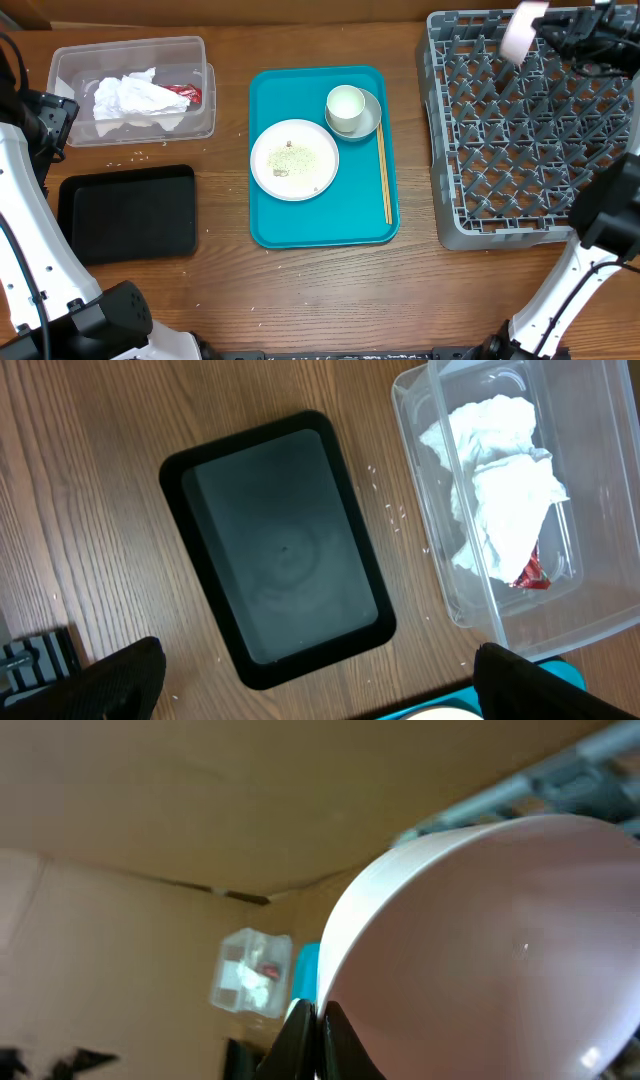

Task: Sort waste into correct bins and load items into the dishwasher
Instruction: 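Carry the pink bowl right and set it upside down in the rack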

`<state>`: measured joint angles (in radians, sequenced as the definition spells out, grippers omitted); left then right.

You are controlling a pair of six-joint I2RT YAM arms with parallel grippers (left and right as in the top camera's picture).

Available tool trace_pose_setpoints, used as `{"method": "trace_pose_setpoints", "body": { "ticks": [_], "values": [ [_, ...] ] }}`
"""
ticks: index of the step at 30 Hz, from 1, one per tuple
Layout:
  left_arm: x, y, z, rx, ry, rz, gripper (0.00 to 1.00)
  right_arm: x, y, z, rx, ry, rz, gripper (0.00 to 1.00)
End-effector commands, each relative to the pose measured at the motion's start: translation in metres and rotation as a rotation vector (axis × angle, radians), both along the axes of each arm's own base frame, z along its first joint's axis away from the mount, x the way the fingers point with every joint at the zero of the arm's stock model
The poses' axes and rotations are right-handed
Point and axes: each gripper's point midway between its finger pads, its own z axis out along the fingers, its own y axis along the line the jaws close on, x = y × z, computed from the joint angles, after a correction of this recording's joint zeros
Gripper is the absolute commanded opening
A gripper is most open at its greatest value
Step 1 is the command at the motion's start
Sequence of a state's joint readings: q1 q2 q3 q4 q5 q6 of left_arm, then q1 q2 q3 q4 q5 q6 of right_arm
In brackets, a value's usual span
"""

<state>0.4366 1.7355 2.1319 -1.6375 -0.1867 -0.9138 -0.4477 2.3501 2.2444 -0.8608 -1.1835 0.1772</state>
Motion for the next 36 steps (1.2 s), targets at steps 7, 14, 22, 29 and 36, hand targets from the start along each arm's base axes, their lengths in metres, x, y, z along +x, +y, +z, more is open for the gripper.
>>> {"method": "trace_pose_setpoints", "body": {
  "ticks": [7, 14, 22, 29, 36],
  "values": [
    [0.000, 0.001, -0.003, 0.000, 0.015, -0.006, 1.00, -0.015, -0.008, 0.008, 0.231, 0.038, 0.065, 0.04],
    [0.000, 0.001, -0.003, 0.000, 0.015, -0.006, 1.00, -0.009, 0.011, 0.017, 0.256, 0.024, 0.116, 0.04],
    [0.000, 0.001, -0.003, 0.000, 0.015, -0.006, 1.00, -0.001, -0.005, -0.045, 0.074, 0.292, -0.116, 0.08],
    [0.000, 0.001, -0.003, 0.000, 0.015, -0.006, 1.00, -0.012, -0.038, -0.054, 0.030, 0.326, -0.193, 0.53],
    [0.000, 0.001, -0.003, 0.000, 0.015, -0.006, 1.00, -0.041, -0.098, -0.012, -0.127, 0.363, -0.365, 0.79]
  ]
}}
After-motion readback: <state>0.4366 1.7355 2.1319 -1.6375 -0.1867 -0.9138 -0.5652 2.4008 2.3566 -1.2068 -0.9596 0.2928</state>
